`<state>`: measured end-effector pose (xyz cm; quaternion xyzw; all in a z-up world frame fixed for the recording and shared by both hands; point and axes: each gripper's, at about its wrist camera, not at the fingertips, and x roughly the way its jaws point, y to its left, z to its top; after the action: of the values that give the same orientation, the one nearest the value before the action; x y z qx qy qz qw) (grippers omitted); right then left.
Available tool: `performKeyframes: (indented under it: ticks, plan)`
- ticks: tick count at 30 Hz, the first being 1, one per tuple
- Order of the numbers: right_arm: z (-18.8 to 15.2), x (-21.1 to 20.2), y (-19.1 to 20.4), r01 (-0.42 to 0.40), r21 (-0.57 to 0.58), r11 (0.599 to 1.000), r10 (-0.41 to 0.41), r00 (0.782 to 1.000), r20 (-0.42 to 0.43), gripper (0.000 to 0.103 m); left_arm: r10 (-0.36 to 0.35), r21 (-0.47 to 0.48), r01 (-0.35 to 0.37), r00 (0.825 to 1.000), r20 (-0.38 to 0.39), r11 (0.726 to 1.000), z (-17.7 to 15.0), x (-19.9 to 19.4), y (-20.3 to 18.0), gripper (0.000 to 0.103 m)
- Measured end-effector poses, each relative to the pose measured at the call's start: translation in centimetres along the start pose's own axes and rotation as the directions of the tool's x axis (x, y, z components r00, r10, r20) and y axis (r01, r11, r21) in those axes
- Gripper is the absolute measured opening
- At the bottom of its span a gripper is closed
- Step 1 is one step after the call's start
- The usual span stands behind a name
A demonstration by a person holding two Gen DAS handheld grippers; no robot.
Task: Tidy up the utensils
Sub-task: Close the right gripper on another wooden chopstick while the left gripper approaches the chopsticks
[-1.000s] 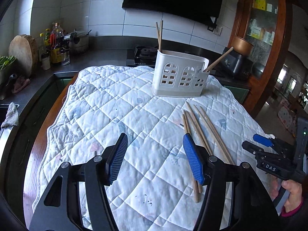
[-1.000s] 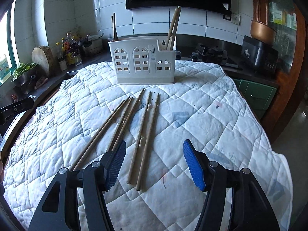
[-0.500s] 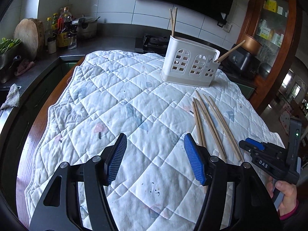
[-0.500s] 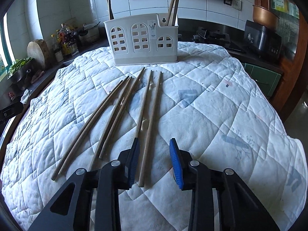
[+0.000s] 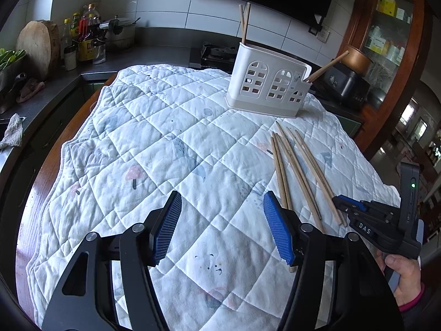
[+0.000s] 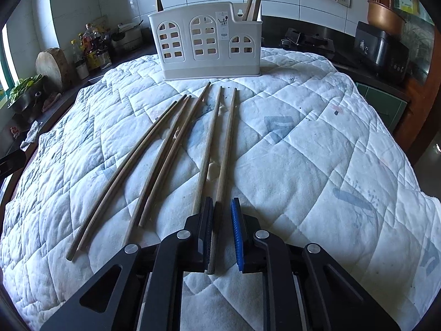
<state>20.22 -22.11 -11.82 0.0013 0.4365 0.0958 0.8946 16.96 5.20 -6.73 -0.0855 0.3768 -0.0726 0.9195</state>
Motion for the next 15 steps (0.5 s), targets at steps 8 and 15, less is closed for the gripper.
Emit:
performKeyframes:
  ticks: [8, 15]
  plan:
    - [0.2, 0.3, -0.1, 0.018, 0.0, 1.0, -0.018, 1.0, -0.008, 0.007, -0.045, 0.029, 0.047, 0.998, -0.052, 0.998, -1.1, 1.4, -2.0, 0.06]
    - [0.2, 0.0, -0.6, 0.011, 0.022, 1.0, -0.011, 1.0, 0.004, 0.007, -0.042, 0.073, 0.051, 0.993, -0.11, 0.996, -2.1, 3.4, -4.8, 0.059]
